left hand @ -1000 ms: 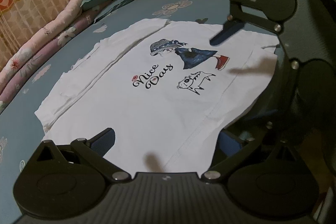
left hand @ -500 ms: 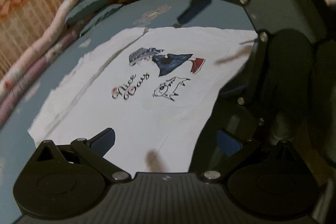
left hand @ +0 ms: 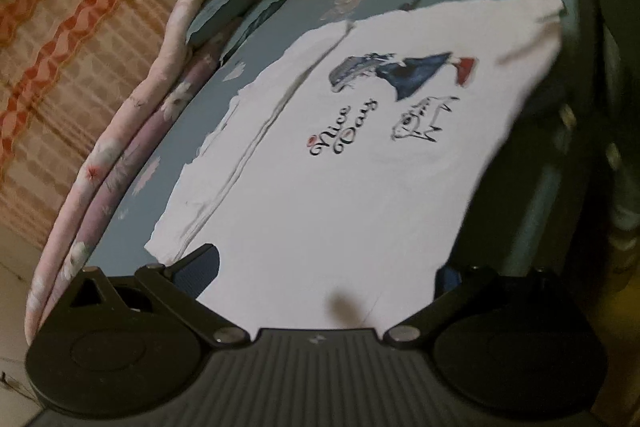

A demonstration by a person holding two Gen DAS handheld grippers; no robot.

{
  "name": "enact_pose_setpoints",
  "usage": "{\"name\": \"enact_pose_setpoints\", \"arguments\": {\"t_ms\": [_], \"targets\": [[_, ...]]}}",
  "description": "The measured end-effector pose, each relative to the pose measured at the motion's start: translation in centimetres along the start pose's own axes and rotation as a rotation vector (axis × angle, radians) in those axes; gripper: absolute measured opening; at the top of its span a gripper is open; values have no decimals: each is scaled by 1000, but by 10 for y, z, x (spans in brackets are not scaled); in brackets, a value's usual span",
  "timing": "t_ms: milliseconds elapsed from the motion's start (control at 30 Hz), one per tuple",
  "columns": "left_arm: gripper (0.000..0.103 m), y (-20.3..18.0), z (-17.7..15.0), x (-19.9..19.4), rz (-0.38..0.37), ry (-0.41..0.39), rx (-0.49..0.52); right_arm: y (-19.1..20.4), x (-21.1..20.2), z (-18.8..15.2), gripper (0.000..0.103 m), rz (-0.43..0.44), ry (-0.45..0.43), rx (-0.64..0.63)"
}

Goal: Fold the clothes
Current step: 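Move both open grippers together onto one long side edge of the shirt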

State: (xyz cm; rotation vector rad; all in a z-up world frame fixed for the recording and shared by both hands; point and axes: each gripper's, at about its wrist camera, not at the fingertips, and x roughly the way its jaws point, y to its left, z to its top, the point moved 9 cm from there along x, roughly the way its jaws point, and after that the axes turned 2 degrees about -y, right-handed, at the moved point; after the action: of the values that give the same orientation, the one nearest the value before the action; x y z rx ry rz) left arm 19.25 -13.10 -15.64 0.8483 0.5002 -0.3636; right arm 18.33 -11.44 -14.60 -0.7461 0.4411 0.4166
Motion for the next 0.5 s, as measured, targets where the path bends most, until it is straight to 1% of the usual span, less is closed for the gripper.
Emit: {"name": "enact_pose_setpoints", "arguments": {"t_ms": [133,233,300,433,500], "targets": [[102,2,3,-2,4,-8,19,20,10,6,103,16,-12,-5],[102,3,-2,-3,0,-3,16,24,18,2,103,-21,4,-37],[102,5,-9,-2,1,7,16,18,19,-7,103,-66,25,-71],[102,10,-24,1,9,35,18,-7,14,-32,103,-128,76,-113],[102,11,-28,3,16,41,41,-16,12,-43,103,-146,96,-134]]}}
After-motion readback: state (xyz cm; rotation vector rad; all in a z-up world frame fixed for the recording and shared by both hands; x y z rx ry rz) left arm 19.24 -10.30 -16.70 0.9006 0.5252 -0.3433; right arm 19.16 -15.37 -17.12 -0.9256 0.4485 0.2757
